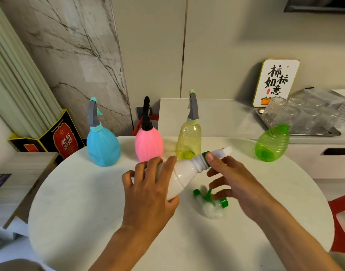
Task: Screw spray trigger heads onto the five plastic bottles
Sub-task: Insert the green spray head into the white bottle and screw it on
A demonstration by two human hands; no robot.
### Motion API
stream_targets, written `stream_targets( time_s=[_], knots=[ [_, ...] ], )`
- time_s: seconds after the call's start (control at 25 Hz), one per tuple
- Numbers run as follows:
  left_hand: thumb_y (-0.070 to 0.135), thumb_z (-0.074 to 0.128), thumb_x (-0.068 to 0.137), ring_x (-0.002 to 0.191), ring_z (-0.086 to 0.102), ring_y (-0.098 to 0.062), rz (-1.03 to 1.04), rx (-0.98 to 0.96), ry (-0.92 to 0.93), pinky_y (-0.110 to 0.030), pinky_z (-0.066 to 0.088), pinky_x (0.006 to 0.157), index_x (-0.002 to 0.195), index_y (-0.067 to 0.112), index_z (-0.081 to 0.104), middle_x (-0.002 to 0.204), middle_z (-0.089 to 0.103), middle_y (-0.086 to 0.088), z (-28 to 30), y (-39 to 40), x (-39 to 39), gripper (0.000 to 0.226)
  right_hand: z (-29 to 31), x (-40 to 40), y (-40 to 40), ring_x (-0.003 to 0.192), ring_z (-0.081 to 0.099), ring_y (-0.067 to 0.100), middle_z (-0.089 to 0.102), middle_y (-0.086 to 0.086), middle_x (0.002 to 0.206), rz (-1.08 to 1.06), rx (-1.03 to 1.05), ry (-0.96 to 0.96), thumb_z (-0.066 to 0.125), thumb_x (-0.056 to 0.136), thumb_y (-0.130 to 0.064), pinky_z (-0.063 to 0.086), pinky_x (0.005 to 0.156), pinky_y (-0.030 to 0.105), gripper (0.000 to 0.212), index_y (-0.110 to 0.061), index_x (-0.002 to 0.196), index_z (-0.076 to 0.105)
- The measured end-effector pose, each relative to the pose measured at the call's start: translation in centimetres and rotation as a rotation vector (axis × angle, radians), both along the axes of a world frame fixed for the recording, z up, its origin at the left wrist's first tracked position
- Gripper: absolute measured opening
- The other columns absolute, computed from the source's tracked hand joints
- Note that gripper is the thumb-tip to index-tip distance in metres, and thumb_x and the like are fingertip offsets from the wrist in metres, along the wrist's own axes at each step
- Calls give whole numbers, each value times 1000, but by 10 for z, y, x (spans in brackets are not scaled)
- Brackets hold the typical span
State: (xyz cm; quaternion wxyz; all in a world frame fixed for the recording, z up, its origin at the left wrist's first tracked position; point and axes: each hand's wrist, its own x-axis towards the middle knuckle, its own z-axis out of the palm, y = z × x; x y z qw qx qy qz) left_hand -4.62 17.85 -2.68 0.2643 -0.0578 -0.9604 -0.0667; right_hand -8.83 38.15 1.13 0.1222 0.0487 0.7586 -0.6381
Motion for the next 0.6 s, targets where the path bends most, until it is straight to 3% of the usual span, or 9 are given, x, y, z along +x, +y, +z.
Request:
stream_targets(
  time_s=[0.12, 0.24, 0.32, 0.44, 0.52, 0.6],
  knots=[
    [46, 90, 53, 95, 59, -27, -7, 74, -71, -45, 47, 74, 130, 23, 48, 111, 63, -5, -1, -5, -3, 90, 9, -8, 25, 97, 66, 12, 65, -5, 116, 31, 164, 177, 83, 57, -64, 57, 75, 35, 80, -36, 125, 52],
    [46, 87, 55, 94, 57, -24, -30, 105, -91, -41, 44, 74, 131, 26, 48, 111, 61, 0, -3, -6, -5, 87, 6, -11, 37, 121, 47, -7, 54, -25, 130, 164, 338, 474, 85, 72, -40, 39, 94, 13, 69, -46, 130, 48],
    [47, 86, 56, 97, 57, -22, -62, 113, -101, -40, 44, 76, 131, 27, 47, 114, 61, 2, -5, -6, -5, 87, 1, -12, 36, 117, 50, -1, 59, -24, 121, 240, 416, 624, 82, 78, -31, 35, 90, 5, 51, -43, 121, 57],
    [44, 90, 53, 100, 59, -23, -121, 88, -107, -41, 46, 78, 131, 27, 46, 117, 62, 0, -6, -7, -4, 92, -1, -12, 37, 96, 59, 11, 69, -18, 100, 293, 479, 683, 82, 79, -26, 44, 77, 21, 31, -38, 103, 65],
    [42, 91, 52, 101, 60, -23, -141, 75, -108, -41, 47, 79, 132, 27, 46, 119, 63, 0, -7, -9, -4, 93, 0, -12, 39, 89, 60, 16, 68, -15, 97, 337, 462, 661, 80, 81, -28, 47, 73, 27, 27, -35, 101, 64],
    [41, 91, 53, 103, 60, -22, -150, 64, -106, -41, 46, 80, 133, 27, 46, 120, 62, 1, -6, -10, -4, 92, -1, -11, 36, 91, 61, 16, 67, -14, 100, 395, 415, 644, 80, 82, -24, 48, 74, 25, 31, -35, 105, 62]
  ],
)
